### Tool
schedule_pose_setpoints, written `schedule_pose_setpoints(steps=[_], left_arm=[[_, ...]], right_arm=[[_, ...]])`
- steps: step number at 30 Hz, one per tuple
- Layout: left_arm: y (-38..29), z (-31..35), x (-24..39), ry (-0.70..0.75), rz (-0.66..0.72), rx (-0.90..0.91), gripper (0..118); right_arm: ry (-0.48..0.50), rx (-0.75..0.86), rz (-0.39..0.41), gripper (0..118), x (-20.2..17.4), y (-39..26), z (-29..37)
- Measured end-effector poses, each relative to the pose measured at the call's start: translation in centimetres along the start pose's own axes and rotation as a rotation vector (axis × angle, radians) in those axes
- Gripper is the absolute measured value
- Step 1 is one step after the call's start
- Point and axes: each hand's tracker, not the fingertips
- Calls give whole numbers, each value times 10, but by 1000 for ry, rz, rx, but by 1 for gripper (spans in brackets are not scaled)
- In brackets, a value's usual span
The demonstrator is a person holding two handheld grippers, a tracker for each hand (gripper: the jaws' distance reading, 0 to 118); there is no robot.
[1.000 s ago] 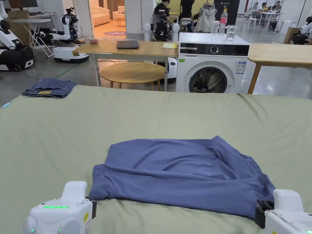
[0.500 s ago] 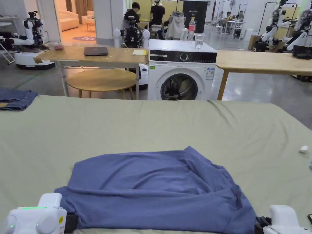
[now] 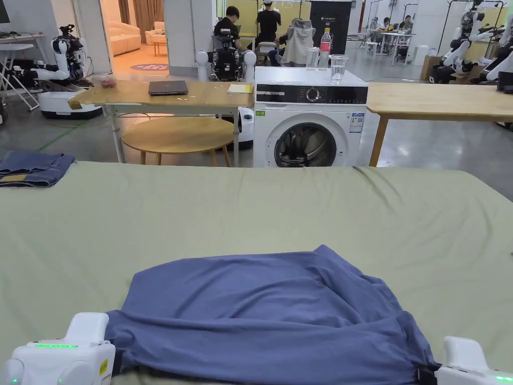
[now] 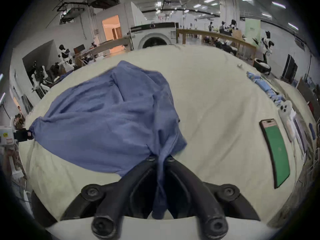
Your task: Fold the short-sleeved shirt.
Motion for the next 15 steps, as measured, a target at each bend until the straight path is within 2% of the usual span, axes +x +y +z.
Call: schedule_pose_setpoints(steps=[4, 8, 11, 15], left_arm=[[1, 45, -11, -49, 30, 66, 2], [-8, 93, -11, -19, -42, 115, 2], [-30, 117, -23, -52, -23, 99, 2], [-71, 109, -32, -39, -15, 29, 2]], right_arm=[[20, 122, 36, 3, -7, 9, 62], [29, 166, 92, 3, -14, 6, 118], [33, 154, 116, 3, -13, -7, 140], [-7, 32, 133, 3, -8, -40, 129]])
